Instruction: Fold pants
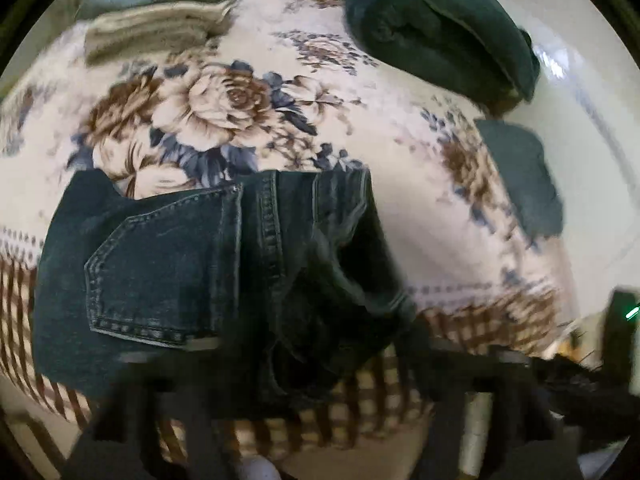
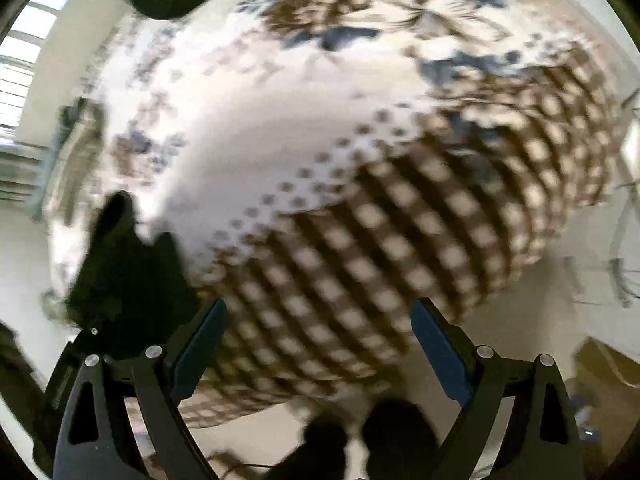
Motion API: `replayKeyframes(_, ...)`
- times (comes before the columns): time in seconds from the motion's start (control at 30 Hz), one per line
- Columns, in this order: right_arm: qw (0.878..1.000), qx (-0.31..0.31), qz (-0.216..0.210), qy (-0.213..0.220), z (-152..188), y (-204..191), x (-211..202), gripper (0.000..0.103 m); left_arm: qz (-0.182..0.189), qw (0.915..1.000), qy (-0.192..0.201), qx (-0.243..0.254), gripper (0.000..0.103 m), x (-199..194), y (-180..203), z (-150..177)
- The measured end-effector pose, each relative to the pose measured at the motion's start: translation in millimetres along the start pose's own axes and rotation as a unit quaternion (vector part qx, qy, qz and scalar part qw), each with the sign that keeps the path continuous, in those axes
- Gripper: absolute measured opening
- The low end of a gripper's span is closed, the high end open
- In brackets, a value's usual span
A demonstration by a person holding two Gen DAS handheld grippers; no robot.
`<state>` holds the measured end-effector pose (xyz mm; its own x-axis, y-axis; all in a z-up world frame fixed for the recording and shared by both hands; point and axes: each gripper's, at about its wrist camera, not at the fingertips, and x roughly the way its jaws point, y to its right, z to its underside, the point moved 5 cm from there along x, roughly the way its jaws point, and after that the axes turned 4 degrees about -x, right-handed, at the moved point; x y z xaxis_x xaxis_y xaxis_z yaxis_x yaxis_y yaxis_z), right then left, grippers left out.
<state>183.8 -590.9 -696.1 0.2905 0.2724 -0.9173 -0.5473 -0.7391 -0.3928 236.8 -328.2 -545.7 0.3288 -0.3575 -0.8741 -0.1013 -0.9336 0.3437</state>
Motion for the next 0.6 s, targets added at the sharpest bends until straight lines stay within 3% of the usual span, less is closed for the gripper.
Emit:
replayKeyframes(0.07, 0.998, 0.000, -0.062, -0.011, -8, -18, 4, 0.095, 0.021, 0.9993, 0.011, -0.029, 0.080, -24, -8, -12)
replayKeyframes(0.17, 0.991, -0.009, -0.129, -0.038, -18, -58, 24, 0.095, -0.009, 0.9984, 0.034, -0.044, 0.087, -53, -31, -27)
replayKeyframes(0.3, 0.986, -0.034, -0.142, -0.076, -24, -97, 76, 0.095, -0.097, 0.9919, 0.046, -0.067, 0.087, -71, -112, -50)
replayKeyframes(0.37, 0.981, -0.036, -0.161, -0.102, -24, -109, 100, 0.095, -0.148, 0.9850, 0.031, -0.083, 0.087, -69, -167, -58)
replayKeyframes(0.43, 0.964, -0.009, -0.228, -0.134, -19, -124, 126, 0.095, -0.169, 0.9803, 0.017, -0.100, 0.087, -65, -204, -64)
replayKeyframes(0.47, 0.960, -0.004, -0.240, -0.143, -17, -127, 132, 0.095, -0.176, 0.9781, 0.010, -0.111, 0.087, -62, -223, -67)
replayKeyframes(0.53, 0.961, -0.012, -0.227, -0.155, -10, -133, 150, 0.093, -0.171, 0.9775, 0.003, -0.124, 0.087, -57, -241, -72)
replayKeyframes(0.6, 0.965, 0.005, -0.229, -0.131, -6, -132, 154, 0.050, -0.164, 0.9775, -0.006, -0.133, 0.087, -50, -251, -75)
